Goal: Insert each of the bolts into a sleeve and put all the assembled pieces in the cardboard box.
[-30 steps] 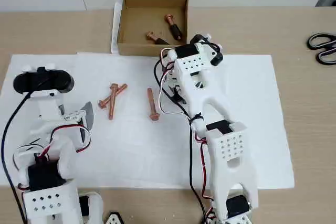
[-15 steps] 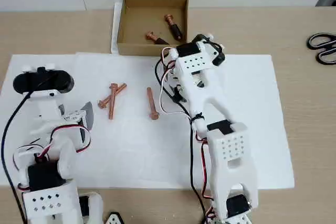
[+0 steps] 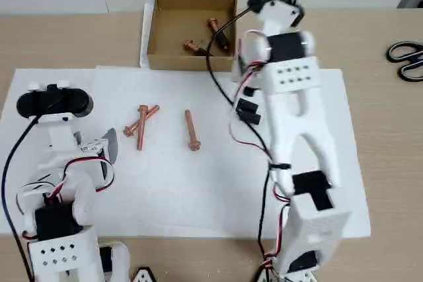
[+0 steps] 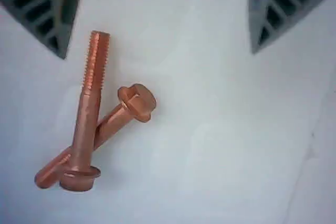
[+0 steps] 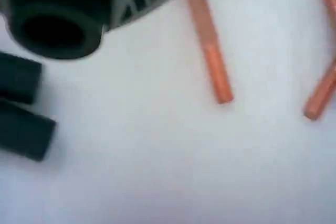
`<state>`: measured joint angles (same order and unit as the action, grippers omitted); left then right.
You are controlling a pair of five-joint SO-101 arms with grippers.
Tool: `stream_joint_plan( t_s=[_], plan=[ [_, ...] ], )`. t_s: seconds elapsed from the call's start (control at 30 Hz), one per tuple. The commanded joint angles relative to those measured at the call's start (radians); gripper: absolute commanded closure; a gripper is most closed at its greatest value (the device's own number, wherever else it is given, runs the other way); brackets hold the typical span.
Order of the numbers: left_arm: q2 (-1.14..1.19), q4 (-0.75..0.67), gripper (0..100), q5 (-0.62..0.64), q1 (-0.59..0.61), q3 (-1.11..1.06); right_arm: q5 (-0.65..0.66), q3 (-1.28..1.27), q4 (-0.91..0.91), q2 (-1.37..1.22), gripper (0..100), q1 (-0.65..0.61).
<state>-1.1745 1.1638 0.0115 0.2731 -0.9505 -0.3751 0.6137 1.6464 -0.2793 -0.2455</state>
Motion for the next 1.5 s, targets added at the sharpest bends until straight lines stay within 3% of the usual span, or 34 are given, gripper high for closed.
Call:
stream_joint_plan(
  t_s=[0.0,0.13,0.37,0.77,1.2,1.33,1.47],
  plan=[
    [-0.014,-0.002,78,0.000,0.000,0.016,0.193,0.028,0.031,0.107,99.5,0.047],
    [-0.014,-0.002,78,0.000,0.000,0.016,0.442,-0.023,0.039,0.128,99.5,0.065],
    [-0.014,0.000,78,0.000,0.000,0.013,0.557,-0.304,0.039,0.165,99.5,0.101],
    [-0.012,-0.003,78,0.000,0.000,0.015,0.608,-0.701,-0.147,0.211,99.3,0.122],
    [-0.014,-0.002,78,0.000,0.000,0.012,0.600,-0.706,-0.262,-0.008,98.9,0.107],
    [-0.014,-0.002,78,0.000,0.000,0.012,0.600,-0.706,-0.259,-0.027,91.4,0.105],
    [-0.014,-0.002,78,0.000,0.000,0.012,0.601,-0.706,-0.255,-0.024,91.1,0.105]
  ],
)
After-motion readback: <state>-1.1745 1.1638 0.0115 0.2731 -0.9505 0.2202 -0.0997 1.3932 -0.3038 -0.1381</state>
